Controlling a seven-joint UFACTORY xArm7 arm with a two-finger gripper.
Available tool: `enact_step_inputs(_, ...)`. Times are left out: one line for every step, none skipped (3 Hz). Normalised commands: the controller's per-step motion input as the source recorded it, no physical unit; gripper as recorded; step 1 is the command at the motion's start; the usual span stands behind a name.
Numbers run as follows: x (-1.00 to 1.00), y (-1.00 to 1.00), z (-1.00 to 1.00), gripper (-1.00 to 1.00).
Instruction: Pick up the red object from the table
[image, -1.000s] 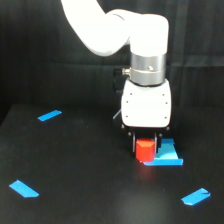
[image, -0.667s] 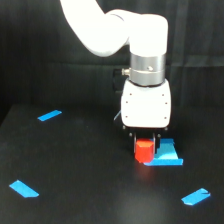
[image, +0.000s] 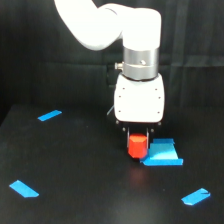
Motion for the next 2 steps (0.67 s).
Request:
enact_step_inputs(-0.34,-0.09,0.99,-1.0)
enact_step_inputs(-0.41,0.06,1.0,-0.97)
